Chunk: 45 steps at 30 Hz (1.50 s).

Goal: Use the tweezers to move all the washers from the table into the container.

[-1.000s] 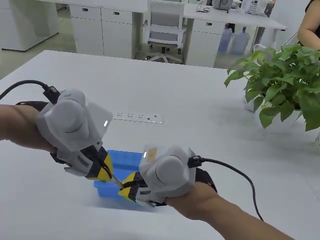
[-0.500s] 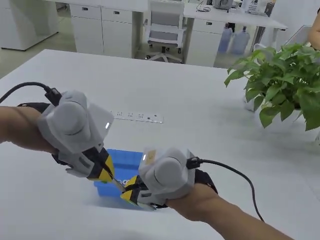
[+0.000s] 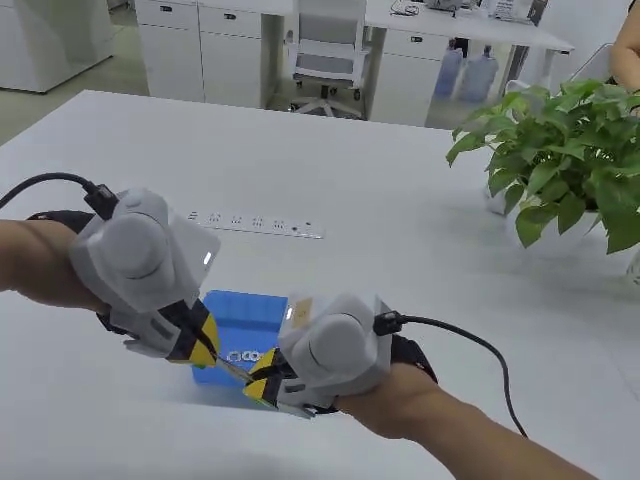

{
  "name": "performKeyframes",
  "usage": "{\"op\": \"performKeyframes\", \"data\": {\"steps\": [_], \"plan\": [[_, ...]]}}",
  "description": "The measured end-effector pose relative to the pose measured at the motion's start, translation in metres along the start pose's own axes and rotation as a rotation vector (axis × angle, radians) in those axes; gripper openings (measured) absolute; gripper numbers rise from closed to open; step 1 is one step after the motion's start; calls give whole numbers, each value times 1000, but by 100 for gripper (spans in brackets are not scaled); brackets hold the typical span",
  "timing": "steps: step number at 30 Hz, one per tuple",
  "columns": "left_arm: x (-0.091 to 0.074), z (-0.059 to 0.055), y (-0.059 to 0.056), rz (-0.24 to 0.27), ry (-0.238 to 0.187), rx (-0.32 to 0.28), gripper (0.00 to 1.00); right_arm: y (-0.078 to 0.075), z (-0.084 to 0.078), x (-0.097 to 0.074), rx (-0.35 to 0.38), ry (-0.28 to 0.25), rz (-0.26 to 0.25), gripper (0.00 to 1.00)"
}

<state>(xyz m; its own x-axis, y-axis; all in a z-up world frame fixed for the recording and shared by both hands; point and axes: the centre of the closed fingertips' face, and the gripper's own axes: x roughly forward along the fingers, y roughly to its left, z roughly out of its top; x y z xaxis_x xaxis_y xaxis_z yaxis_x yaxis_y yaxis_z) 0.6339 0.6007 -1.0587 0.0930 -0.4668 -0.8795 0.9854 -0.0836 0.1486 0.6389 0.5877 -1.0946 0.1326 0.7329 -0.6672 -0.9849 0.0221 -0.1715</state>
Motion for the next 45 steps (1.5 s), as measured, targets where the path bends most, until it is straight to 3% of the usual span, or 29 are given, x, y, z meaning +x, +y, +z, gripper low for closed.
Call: {"op": "performKeyframes", "data": {"steps": [15,25,45], "plan": [[24,-21,-10,-8,19,-25,6,8,-6,0,-17,14,33,6],[38,-23,-17,-12,-2,-43,6,16,-17,4,-42,44,58,7],[76,-42,-27,-43,-6,-95,6,27,-50,35,-36,92,89,9]]}}
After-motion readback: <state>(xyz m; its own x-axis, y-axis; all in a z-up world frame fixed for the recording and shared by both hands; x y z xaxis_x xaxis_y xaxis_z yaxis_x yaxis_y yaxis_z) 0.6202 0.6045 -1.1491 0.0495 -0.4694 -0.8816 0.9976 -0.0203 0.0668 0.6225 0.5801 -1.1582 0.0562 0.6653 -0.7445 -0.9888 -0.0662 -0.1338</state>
